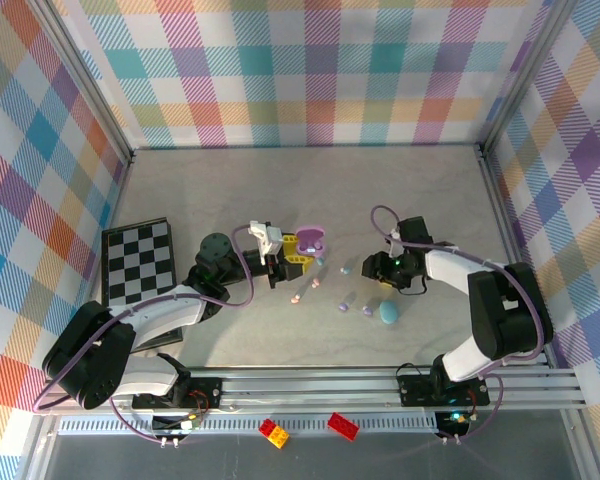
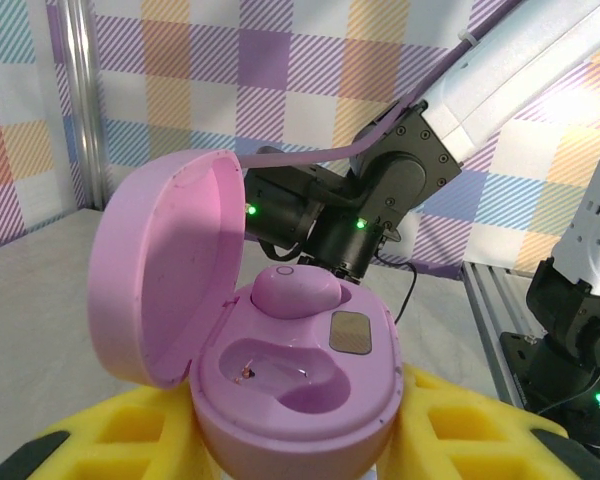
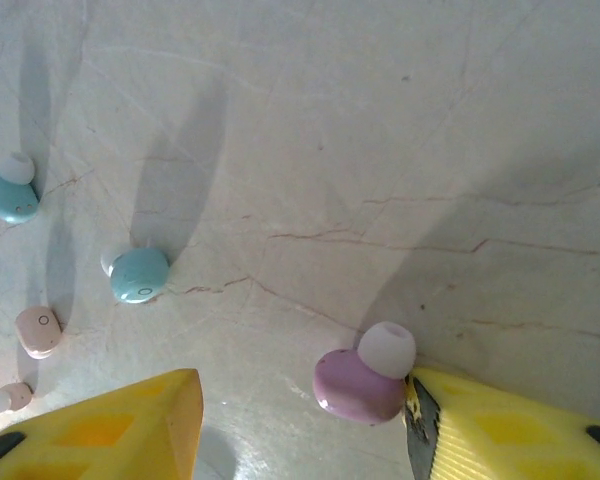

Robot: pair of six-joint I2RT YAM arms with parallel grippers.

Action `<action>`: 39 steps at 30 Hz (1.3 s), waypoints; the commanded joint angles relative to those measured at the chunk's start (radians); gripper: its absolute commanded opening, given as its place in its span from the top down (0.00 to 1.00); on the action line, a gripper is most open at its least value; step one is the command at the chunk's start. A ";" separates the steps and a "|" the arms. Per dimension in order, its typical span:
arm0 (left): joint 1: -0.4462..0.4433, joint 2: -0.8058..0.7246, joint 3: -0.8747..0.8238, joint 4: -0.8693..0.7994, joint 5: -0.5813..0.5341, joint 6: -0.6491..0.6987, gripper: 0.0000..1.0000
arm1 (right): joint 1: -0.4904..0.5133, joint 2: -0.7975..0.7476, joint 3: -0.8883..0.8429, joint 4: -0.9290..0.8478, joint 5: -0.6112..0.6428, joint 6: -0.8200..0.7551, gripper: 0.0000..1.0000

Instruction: Insert the wireless bluetooth earbuds into the charging case

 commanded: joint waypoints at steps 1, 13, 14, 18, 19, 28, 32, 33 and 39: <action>0.019 -0.001 0.013 0.048 0.006 0.013 0.63 | 0.025 -0.021 -0.027 -0.006 -0.029 0.033 0.44; 0.044 -0.030 -0.003 0.030 -0.012 0.032 0.63 | 0.062 -0.155 -0.008 -0.105 0.053 -0.047 0.45; 0.051 -0.033 -0.007 0.030 -0.016 0.033 0.63 | 0.066 -0.161 0.006 -0.138 0.088 -0.059 0.45; 0.086 -0.049 -0.028 0.034 -0.030 0.041 0.63 | 0.131 -0.147 0.101 -0.270 0.268 -0.108 0.45; 0.099 -0.054 -0.035 0.038 -0.031 0.041 0.63 | 0.153 -0.136 0.123 -0.297 0.315 -0.119 0.45; 0.206 -0.167 -0.087 0.045 -0.083 0.030 0.63 | 0.350 0.045 0.290 -0.462 0.721 -0.148 0.50; 0.230 -0.186 -0.080 0.031 -0.080 0.029 0.63 | 0.411 0.144 0.357 -0.517 0.823 -0.169 0.58; 0.232 -0.186 -0.082 0.043 -0.081 0.023 0.63 | 0.422 0.165 0.371 -0.527 0.839 -0.174 0.60; 0.248 -0.199 -0.082 0.063 -0.080 0.003 0.63 | 0.463 0.248 0.420 -0.555 0.892 -0.199 0.65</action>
